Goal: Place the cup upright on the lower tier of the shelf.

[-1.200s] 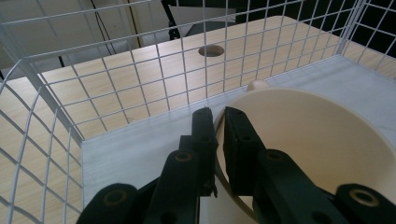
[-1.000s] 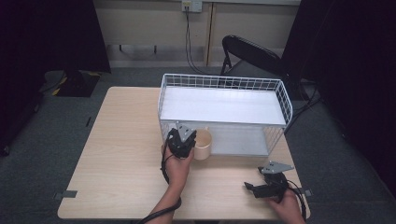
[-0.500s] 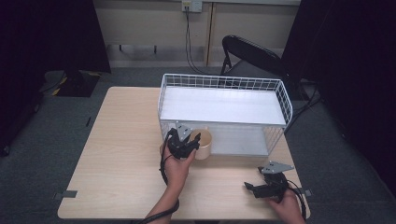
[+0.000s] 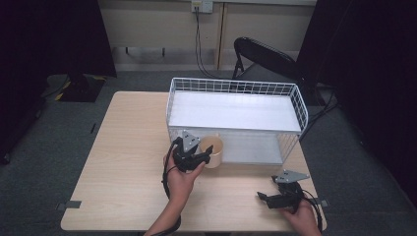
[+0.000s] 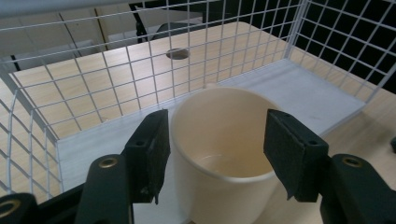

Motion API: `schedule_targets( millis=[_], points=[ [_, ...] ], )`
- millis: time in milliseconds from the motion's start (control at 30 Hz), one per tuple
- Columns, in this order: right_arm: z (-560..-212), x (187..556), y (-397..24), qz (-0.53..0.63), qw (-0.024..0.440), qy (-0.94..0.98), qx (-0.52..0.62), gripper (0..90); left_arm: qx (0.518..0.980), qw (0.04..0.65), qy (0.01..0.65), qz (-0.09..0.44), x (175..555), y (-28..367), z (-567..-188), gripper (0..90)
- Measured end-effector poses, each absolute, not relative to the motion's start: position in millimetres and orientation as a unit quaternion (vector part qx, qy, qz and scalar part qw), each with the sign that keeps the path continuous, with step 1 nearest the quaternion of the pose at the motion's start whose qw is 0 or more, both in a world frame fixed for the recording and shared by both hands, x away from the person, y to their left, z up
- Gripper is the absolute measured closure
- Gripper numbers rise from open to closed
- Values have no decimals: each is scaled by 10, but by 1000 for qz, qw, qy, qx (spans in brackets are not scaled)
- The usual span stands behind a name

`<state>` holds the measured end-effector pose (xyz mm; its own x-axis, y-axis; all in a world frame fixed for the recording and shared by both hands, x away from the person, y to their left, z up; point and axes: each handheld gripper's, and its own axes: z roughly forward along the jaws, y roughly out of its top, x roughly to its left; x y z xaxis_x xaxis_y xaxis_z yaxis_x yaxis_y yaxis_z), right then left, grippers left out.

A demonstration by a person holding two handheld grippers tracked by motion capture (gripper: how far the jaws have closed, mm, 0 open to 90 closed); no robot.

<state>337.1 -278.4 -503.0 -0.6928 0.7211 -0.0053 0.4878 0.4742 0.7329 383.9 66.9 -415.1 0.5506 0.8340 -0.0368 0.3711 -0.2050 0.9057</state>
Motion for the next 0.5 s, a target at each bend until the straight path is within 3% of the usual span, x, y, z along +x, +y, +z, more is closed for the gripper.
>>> schedule_targets(
  millis=[500],
  points=[
    [-5030,3371,-2784,367,159,844,358,122,755,470,391,237,3678,629,-4265,353]
  ],
)
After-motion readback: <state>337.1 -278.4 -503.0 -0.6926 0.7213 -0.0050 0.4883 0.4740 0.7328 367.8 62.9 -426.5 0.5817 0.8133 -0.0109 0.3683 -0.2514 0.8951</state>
